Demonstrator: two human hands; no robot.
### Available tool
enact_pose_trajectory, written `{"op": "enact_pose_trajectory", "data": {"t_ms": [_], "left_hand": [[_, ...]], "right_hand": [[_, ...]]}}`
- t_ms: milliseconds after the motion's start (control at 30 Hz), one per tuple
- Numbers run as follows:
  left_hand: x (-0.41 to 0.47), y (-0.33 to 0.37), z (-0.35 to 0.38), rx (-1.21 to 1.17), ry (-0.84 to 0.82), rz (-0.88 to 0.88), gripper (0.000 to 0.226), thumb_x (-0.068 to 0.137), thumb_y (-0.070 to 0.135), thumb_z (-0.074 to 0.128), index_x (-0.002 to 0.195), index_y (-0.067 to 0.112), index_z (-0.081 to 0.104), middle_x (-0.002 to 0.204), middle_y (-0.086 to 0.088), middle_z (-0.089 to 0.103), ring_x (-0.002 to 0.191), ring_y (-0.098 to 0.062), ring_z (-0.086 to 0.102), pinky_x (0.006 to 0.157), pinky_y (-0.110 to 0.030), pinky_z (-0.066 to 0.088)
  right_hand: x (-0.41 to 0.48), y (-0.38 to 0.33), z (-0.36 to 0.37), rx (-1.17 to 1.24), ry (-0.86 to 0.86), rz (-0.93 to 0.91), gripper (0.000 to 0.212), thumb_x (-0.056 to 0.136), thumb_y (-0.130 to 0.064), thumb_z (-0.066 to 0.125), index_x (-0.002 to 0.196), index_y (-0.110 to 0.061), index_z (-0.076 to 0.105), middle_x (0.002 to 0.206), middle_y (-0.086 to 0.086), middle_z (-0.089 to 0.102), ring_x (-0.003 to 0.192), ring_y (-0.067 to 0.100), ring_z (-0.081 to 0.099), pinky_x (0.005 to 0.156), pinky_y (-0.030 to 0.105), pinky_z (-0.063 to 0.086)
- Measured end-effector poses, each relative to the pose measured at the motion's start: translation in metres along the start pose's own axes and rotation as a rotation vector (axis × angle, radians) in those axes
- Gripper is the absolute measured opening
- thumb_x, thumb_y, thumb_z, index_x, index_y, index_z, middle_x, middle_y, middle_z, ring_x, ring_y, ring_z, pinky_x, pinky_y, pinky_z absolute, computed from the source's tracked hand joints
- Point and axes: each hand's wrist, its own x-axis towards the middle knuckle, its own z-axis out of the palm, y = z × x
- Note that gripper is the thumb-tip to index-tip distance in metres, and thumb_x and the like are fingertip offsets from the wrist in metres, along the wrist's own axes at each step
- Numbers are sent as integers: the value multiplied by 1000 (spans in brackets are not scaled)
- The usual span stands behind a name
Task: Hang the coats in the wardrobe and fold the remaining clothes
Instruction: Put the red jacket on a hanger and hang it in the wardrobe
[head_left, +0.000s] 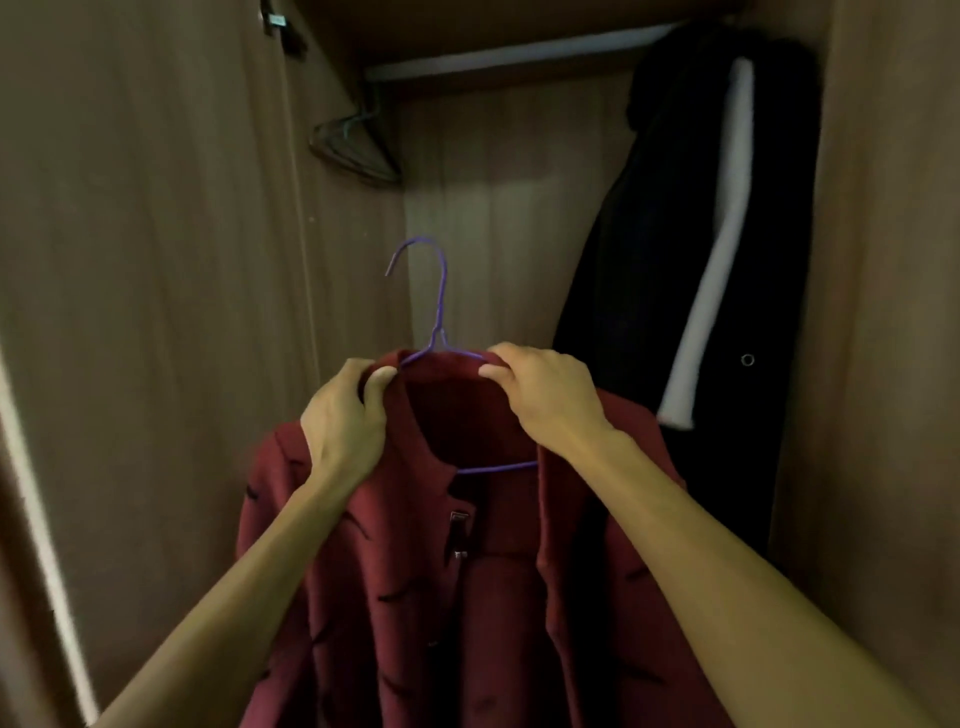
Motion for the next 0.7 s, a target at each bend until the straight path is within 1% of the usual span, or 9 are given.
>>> {"op": "enact_pose_trajectory", "data": {"t_ms": [67, 167, 300, 400, 500, 600, 700], "left_hand": [[16, 6, 17, -51, -18, 17, 23, 94, 32, 53, 100, 14, 65, 94, -6, 70, 90, -29, 63, 73, -31, 41], [43, 16, 41, -115, -82, 90, 21, 94, 32, 53, 100, 15, 64, 93, -4, 70, 90, -26, 64, 77, -35, 47], [79, 31, 72, -69, -146, 179, 18, 94, 26, 54, 102, 12, 63, 97, -6, 68, 94, -28, 61, 81, -34, 44], [102, 38, 92, -55, -91, 199, 18, 90, 23, 58, 105, 14, 62, 102, -5, 67, 97, -28, 61, 87, -43, 46], [123, 47, 107, -103, -14, 230, 24, 88, 19, 59, 111, 13, 62, 108, -4, 66, 102, -25, 60, 91, -40, 45], [146, 49, 116, -63, -27, 281, 32, 90, 29, 53, 118, 14, 60, 116, -5, 64, 109, -25, 58, 94, -41, 44], [173, 44, 127, 8, -112, 344, 48, 87, 42, 41, 125, 18, 56, 125, -2, 60, 116, -24, 54, 98, -43, 43]], "right_hand": [[13, 16, -8, -73, 15, -8, 40, 96, -49, 37, 108, -19, 61, 96, -2, 69, 86, 23, 65, 64, 35, 45], [28, 35, -17, -141, 102, 47, 41, 96, -50, 37, 103, -19, 62, 89, 0, 68, 80, 24, 64, 59, 31, 34], [53, 50, -19, -216, 167, 105, 38, 97, -48, 39, 96, -18, 61, 87, 2, 68, 79, 26, 64, 59, 31, 32], [76, 63, -16, -247, 239, 123, 34, 97, -46, 42, 95, -18, 62, 85, 3, 69, 78, 27, 65, 58, 31, 33], [102, 78, -15, -299, 293, 143, 34, 97, -45, 41, 101, -19, 63, 90, 3, 69, 82, 28, 66, 58, 32, 34], [133, 93, -18, -368, 292, 191, 35, 98, -46, 38, 107, -21, 61, 98, 4, 69, 90, 29, 65, 61, 33, 33], [171, 106, -22, -442, 299, 240, 36, 99, -46, 37, 106, -21, 61, 99, 4, 68, 93, 29, 64, 63, 33, 33]]}}
